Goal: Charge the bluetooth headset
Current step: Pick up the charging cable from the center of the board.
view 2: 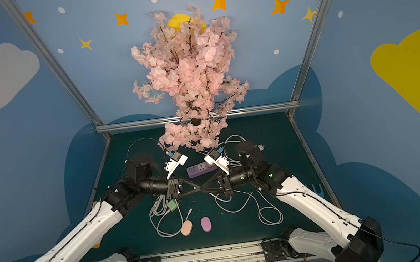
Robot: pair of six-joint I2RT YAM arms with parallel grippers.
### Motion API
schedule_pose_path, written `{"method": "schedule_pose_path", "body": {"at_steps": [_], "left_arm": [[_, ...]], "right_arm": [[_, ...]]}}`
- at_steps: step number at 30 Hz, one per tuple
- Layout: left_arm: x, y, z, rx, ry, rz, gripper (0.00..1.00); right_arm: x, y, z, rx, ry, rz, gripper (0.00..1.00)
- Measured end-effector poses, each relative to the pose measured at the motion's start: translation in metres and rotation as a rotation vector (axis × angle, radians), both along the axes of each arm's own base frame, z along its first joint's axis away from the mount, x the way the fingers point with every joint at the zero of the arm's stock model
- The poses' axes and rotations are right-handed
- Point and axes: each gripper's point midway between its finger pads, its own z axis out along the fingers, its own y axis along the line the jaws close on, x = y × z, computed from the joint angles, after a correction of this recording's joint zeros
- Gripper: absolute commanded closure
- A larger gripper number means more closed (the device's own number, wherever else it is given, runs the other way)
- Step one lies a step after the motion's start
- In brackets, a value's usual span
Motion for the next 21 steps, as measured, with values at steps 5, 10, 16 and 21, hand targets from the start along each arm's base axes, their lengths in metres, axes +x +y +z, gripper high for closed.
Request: {"method": "schedule_pose_path", "body": {"at_steps": [5, 10, 16, 21], "left_arm": [[0.0004, 0.0001, 0.0017, 0.000, -0.013, 0.011, 0.96], [0.0016, 0.0001, 0.0019, 0.004, -0.022, 0.026, 0.97], [0.0024, 0.0015, 0.0052, 0.000, -0.043, 0.045, 0.97], [0.0030, 0.0004, 0.0087, -0.008, -0.063, 0.054, 0.46]], "right_arm": [[0.0005, 0.0007, 0.0012, 0.010, 0.015, -0.005, 0.98], [0.0018, 0.0013, 0.0014, 0.020, 0.040, -0.012, 0.97], [0.0032, 0.0027, 0.0045, 0.035, 0.063, -0.019, 1.00], [0.0058, 0.0042, 0.0058, 0.043, 0.074, -0.040, 1.00]]}}
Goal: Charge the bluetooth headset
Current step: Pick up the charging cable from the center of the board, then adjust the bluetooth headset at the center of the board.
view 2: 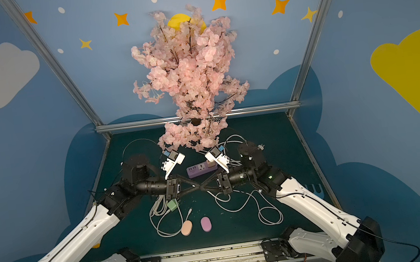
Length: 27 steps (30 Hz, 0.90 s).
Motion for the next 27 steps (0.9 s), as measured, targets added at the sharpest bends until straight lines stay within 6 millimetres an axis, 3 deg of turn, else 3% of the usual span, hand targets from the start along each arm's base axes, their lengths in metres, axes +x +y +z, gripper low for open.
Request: {"method": "schedule_pose_path", "body": {"at_steps": [2, 5, 7, 10, 12, 14, 16, 21, 24, 27], "left_arm": [[-0.001, -0.001, 0.000, 0.002, -0.001, -0.003, 0.32], [0.000, 0.001, -0.001, 0.009, -0.006, 0.016, 0.27], [0.001, 0.006, 0.000, 0.012, -0.013, 0.037, 0.29], [0.000, 0.016, -0.004, 0.035, -0.023, 0.087, 0.45], [0.000, 0.023, -0.012, 0.067, -0.014, 0.123, 0.46], [0.001, 0.027, -0.028, 0.112, 0.014, 0.148, 0.33], [0.001, 0.029, -0.051, 0.170, 0.064, 0.166, 0.28], [-0.012, 0.022, -0.122, 0.376, 0.203, 0.161, 0.31], [-0.021, 0.014, -0.152, 0.475, 0.259, 0.149, 0.34], [-0.026, 0.008, -0.179, 0.551, 0.313, 0.156, 0.30]], "right_arm": [[0.003, 0.000, -0.002, -0.010, -0.003, -0.020, 1.00], [0.008, -0.002, -0.013, -0.055, -0.004, -0.062, 1.00], [0.011, -0.005, -0.022, -0.094, -0.010, -0.088, 1.00], [0.015, -0.013, -0.038, -0.164, -0.015, -0.131, 1.00], [0.016, -0.019, -0.048, -0.212, -0.013, -0.156, 1.00], [0.016, -0.025, -0.059, -0.265, -0.005, -0.173, 1.00], [0.014, -0.031, -0.073, -0.321, 0.015, -0.183, 1.00], [0.006, -0.054, -0.118, -0.509, 0.097, -0.218, 1.00], [0.007, -0.067, -0.137, -0.610, 0.136, -0.259, 1.00], [0.009, -0.079, -0.151, -0.688, 0.160, -0.296, 1.00]]}}
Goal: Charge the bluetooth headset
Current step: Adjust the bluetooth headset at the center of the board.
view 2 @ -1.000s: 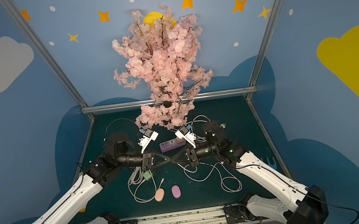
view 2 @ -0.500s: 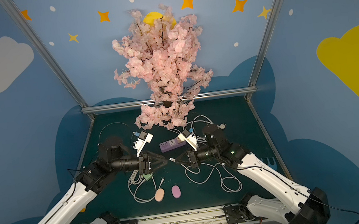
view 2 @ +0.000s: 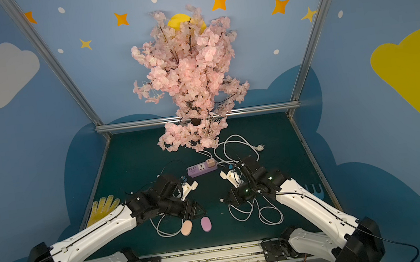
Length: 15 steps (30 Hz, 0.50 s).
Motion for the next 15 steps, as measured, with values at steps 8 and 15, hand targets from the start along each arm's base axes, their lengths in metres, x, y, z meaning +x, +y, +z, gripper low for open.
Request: {"method": "schedule_pose_path", "body": {"at_steps": [8, 15], "left_arm": [[-0.007, -0.009, -0.057, 0.219, 0.129, 0.026, 0.23], [-0.016, -0.017, -0.080, 0.296, 0.184, 0.025, 0.20]], "right_arm": [[0.002, -0.014, -0.014, -0.085, 0.020, -0.030, 1.00], [0.006, -0.019, -0.016, -0.105, 0.007, -0.040, 1.00]]}}
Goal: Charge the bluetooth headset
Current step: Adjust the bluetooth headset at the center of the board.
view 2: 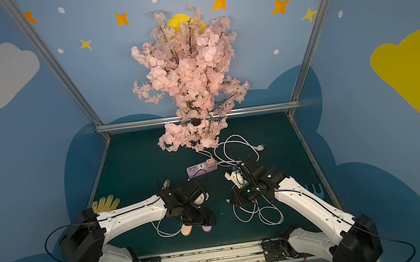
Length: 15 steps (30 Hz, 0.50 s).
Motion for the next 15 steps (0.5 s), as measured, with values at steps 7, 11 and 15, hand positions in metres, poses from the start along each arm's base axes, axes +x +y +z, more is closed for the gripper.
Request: {"method": "schedule_pose_path", "body": {"at_steps": [7, 11, 15], "left_arm": [[0.004, -0.010, -0.012, 0.038, 0.026, 0.004, 0.19], [0.008, -0.015, -0.016, 0.048, 0.028, 0.002, 0.20], [0.018, -0.032, -0.017, 0.039, 0.023, -0.011, 0.24]], "right_arm": [[0.005, -0.006, -0.001, -0.012, -0.013, -0.013, 1.00], [0.007, -0.009, -0.003, -0.014, -0.014, -0.021, 1.00], [0.009, -0.012, -0.004, -0.017, -0.015, -0.025, 1.00]]}}
